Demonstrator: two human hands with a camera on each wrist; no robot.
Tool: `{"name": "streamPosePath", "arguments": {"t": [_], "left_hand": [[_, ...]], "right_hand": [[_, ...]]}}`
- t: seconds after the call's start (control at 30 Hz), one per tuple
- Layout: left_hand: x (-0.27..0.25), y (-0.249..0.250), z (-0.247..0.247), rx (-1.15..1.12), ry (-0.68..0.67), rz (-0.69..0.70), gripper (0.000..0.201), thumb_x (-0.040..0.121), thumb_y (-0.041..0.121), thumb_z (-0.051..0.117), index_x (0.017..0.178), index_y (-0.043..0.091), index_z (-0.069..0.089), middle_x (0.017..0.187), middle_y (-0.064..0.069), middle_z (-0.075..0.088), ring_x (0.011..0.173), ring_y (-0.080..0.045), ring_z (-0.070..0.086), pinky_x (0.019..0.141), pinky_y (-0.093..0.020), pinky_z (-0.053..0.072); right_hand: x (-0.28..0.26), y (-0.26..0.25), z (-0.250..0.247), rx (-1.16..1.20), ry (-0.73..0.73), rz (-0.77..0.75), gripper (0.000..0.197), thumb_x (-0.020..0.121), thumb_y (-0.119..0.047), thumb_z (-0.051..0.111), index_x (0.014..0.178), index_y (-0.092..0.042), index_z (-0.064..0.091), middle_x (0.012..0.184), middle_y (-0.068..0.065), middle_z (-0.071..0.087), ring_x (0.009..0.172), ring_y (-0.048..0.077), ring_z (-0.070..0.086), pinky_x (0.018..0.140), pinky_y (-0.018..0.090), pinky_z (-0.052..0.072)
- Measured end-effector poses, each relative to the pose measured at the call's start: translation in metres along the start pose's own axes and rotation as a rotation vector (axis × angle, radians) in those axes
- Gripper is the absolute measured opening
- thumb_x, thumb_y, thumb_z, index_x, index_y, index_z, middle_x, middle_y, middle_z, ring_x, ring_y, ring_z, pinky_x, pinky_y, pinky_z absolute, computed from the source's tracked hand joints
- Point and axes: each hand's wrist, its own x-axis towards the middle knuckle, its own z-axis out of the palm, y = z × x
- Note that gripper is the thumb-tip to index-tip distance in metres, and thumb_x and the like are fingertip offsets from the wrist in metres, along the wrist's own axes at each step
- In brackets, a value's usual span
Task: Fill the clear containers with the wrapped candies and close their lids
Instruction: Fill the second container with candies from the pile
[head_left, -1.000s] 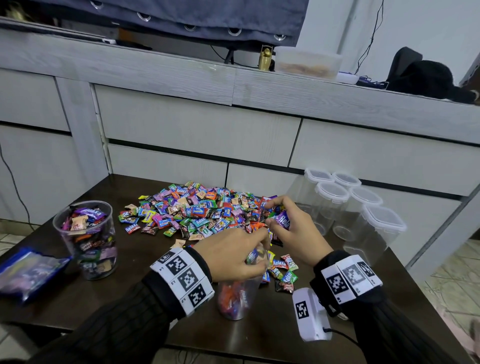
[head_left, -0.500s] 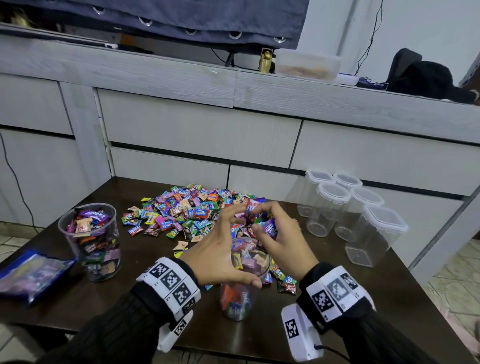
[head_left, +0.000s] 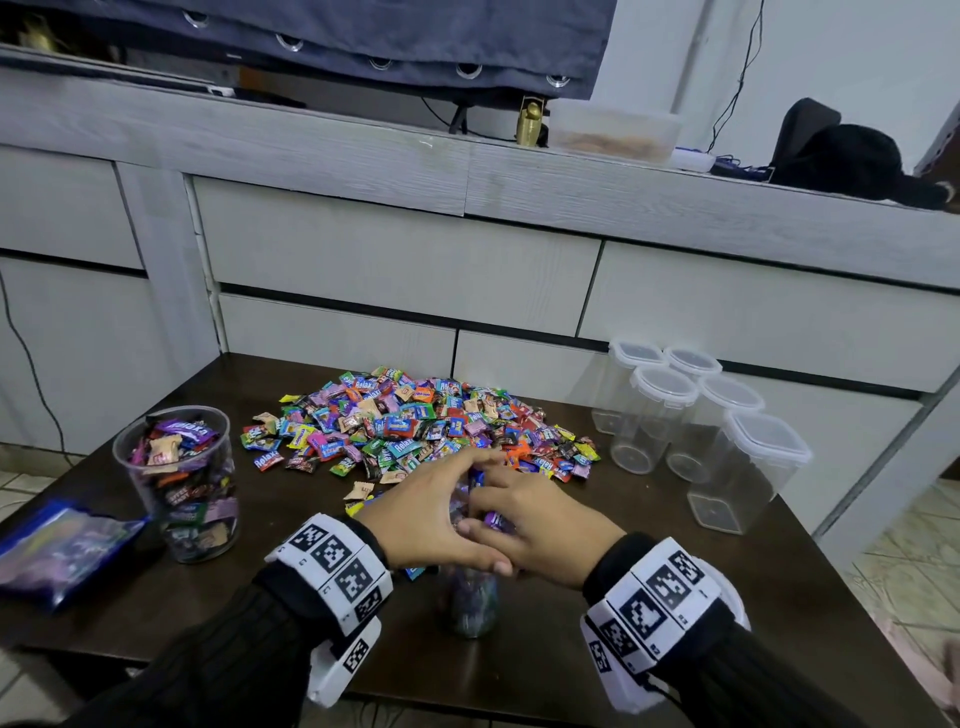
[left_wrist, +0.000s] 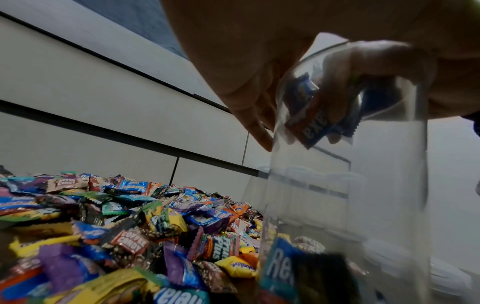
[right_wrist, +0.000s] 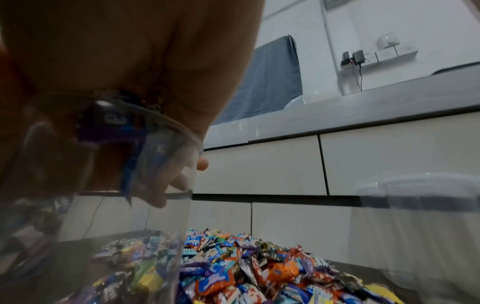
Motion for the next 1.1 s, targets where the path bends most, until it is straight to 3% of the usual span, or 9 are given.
{"name": "streamPosePath", "arguments": {"t": [0.1,0.3,0.47,0.6,0.73,0.83,0.9,1.03,1.1], "left_hand": [[-0.001,0.002,0.0,0.006,0.003,0.024,0.1,0.045,0.071,0.078,0.134,0.045,0.04,0.126,0.036,0.044,0.12,0.018,0.038,0.099,-0.014,0.035],[-0.001,0.002,-0.001,-0.017,0.018,0.031,0.079,0.049,0.066,0.081,0.117,0.056,0.042,0.117,0.031,0.054,0.113,0.01,0.05,0.095,-0.018,0.042],[0.001,0.0,0.0,-0.063,0.027,0.096,0.074,0.054,0.06,0.083,0.119,0.045,0.051,0.115,0.025,0.057,0.109,0.004,0.054,0.091,-0.015,0.044],[0.001,-0.005,0.001,-0.085,0.025,0.06,0.076,0.052,0.06,0.084,0.118,0.05,0.046,0.112,0.026,0.057,0.105,0.004,0.055,0.089,-0.019,0.047],[0.0,-0.008,0.004,-0.224,0.016,0.112,0.097,0.047,0.062,0.087,0.13,0.042,0.043,0.122,0.025,0.058,0.117,0.002,0.056,0.099,-0.022,0.045],[-0.003,-0.018,0.003,-0.405,0.066,0.088,0.111,0.049,0.085,0.065,0.141,0.031,0.036,0.142,0.015,0.049,0.132,0.0,0.045,0.109,-0.02,0.036],[-0.009,-0.032,-0.002,-0.432,0.173,-0.016,0.096,0.059,0.093,0.048,0.135,0.035,0.038,0.141,0.018,0.046,0.134,-0.001,0.043,0.112,-0.026,0.034],[-0.024,-0.07,-0.009,-0.044,0.323,-0.33,0.078,0.081,0.077,0.032,0.142,0.028,0.038,0.146,0.002,0.046,0.136,-0.02,0.043,0.109,-0.039,0.036],[-0.03,-0.085,-0.007,0.205,0.196,-0.515,0.093,0.079,0.078,0.029,0.151,0.02,0.025,0.16,-0.006,0.021,0.148,-0.021,0.018,0.117,-0.047,0.022]], "right_hand": [[0.006,-0.001,-0.006,-0.03,-0.071,0.012,0.03,0.094,-0.029,0.056,0.094,-0.003,0.069,0.093,0.016,0.059,0.086,0.024,0.053,0.074,0.025,0.035],[0.017,-0.002,-0.018,-0.052,-0.114,0.019,0.02,0.085,-0.03,0.065,0.093,-0.012,0.07,0.086,0.002,0.064,0.066,0.017,0.055,0.065,0.022,0.029],[0.021,-0.001,-0.018,-0.069,-0.132,-0.005,0.021,0.084,-0.03,0.065,0.099,-0.015,0.065,0.091,0.002,0.068,0.072,0.016,0.061,0.067,0.026,0.045],[0.017,0.002,-0.012,-0.065,-0.075,-0.002,0.025,0.083,-0.027,0.067,0.101,-0.012,0.061,0.103,0.003,0.064,0.08,0.016,0.061,0.071,0.024,0.045],[0.009,0.004,-0.009,0.109,0.113,0.024,0.016,0.086,-0.025,0.068,0.093,-0.011,0.062,0.09,-0.001,0.065,0.074,0.006,0.057,0.07,0.018,0.045],[-0.006,0.019,-0.007,0.187,0.49,0.205,0.008,0.091,-0.023,0.061,0.096,-0.018,0.061,0.092,-0.006,0.063,0.08,0.004,0.058,0.072,0.02,0.047],[-0.021,0.036,0.0,0.215,0.604,0.422,0.023,0.092,-0.025,0.059,0.113,-0.019,0.055,0.11,-0.006,0.06,0.1,0.005,0.056,0.087,0.025,0.046],[-0.048,0.067,0.039,0.242,0.195,0.934,0.081,0.091,-0.041,0.056,0.147,0.001,0.015,0.154,0.017,0.021,0.144,0.026,0.017,0.117,0.038,0.016],[-0.055,0.073,0.067,0.191,0.009,1.062,0.1,0.087,-0.056,0.054,0.149,0.001,0.0,0.158,0.018,0.002,0.147,0.031,0.0,0.119,0.04,0.006]]}}
